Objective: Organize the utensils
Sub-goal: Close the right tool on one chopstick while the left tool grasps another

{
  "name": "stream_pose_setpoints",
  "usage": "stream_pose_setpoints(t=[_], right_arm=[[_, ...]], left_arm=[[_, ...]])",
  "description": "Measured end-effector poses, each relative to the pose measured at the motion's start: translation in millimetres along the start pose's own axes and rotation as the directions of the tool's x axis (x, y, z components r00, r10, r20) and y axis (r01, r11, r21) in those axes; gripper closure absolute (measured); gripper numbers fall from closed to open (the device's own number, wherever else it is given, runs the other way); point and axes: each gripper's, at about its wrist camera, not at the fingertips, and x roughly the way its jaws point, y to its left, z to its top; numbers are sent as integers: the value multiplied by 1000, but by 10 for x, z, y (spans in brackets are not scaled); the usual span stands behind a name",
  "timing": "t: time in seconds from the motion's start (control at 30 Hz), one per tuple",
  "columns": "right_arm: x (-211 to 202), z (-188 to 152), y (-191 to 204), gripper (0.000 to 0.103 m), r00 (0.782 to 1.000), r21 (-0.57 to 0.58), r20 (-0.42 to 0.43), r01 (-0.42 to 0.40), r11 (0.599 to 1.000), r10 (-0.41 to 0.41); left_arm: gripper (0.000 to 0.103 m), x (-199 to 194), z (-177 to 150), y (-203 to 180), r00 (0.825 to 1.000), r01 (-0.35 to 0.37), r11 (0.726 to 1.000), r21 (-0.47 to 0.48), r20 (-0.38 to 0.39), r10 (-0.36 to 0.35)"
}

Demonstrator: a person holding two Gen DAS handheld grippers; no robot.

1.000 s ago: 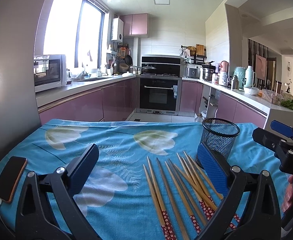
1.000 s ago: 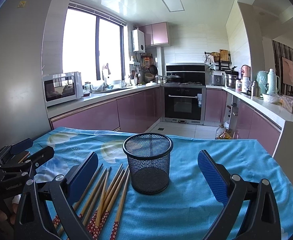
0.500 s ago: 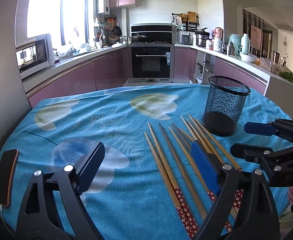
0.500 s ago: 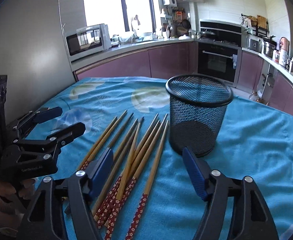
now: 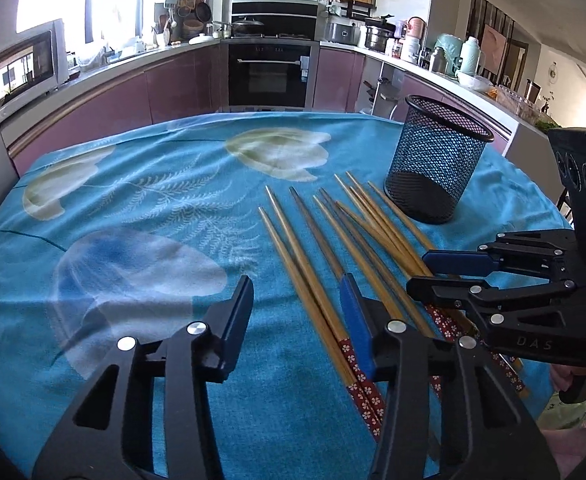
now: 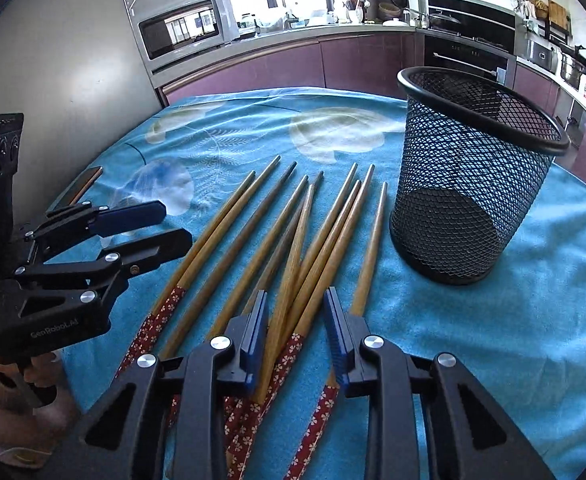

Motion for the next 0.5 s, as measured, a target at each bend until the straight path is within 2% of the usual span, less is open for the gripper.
stream_pose_setpoints(t=[0.17, 0.2, 0.23, 0.33, 0.5], right_arm=[[-33, 9, -120, 85, 998, 59, 2, -64, 996, 64], [-44, 11, -135, 88, 998, 68, 7, -70, 995, 70], [-52, 11, -152, 95, 997, 76, 10, -74, 994, 73], [-66, 9, -191, 97, 997, 84, 9, -79, 993, 79], [-75, -9, -253, 97, 996, 100, 12, -84, 991, 83]], left_arm=[[72, 131, -2, 18, 996, 54, 998, -24, -67, -56], [73, 144, -5, 31, 995, 64, 997, -33, -73, -66], [74, 150, -4, 36, 995, 71, 997, -37, -73, -74], [81, 165, 3, 37, 992, 96, 994, -45, -82, -100], [86, 170, 29, 28, 989, 110, 993, -48, -95, -114]])
